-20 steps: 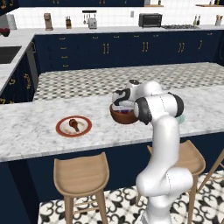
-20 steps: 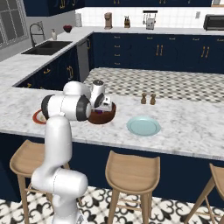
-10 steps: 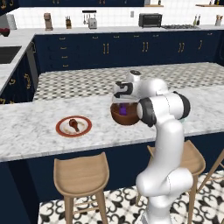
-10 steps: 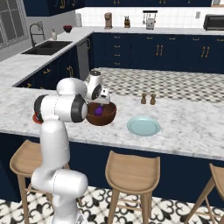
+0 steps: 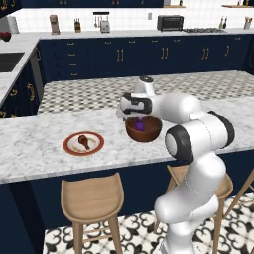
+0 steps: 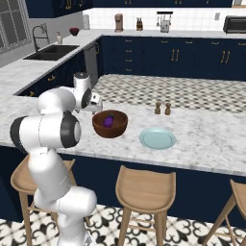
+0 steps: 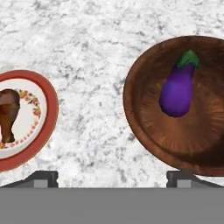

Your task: Pick the chicken drumstick and eggplant from their plates and place them in the bowl. Then put the bowl in the fridge.

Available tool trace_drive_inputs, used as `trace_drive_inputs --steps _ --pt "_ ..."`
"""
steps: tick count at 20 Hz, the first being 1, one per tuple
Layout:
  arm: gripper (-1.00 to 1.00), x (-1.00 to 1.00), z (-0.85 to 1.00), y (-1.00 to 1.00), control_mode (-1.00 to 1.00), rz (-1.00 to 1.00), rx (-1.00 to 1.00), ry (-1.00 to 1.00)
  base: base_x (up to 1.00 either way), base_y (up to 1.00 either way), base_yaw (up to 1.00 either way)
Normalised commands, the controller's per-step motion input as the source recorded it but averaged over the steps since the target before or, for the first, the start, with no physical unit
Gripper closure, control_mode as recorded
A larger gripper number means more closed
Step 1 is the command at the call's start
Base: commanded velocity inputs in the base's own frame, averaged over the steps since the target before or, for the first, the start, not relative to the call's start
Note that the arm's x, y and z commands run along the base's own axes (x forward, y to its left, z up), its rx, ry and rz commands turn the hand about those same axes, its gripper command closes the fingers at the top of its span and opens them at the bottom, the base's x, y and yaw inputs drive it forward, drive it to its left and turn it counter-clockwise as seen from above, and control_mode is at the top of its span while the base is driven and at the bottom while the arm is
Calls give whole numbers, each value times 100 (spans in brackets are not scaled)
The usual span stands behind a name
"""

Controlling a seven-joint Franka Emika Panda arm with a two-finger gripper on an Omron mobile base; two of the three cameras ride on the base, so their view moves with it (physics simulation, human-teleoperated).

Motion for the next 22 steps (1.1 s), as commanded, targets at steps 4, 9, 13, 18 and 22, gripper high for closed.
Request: trace_drive_inputs --steps 4,9,13,18,22 --pt "-100 -64 0 100 -100 0 0 -1 0 0 0" --pt "-100 8 1 100 -100 0 0 0 0 0 0" --pt "-100 33 -6 99 -100 0 0 5 0 0 0" --pt "-100 16 -34 75 -100 0 0 4 0 0 0" --pt "-100 10 -39 27 -100 0 0 3 0 0 0"
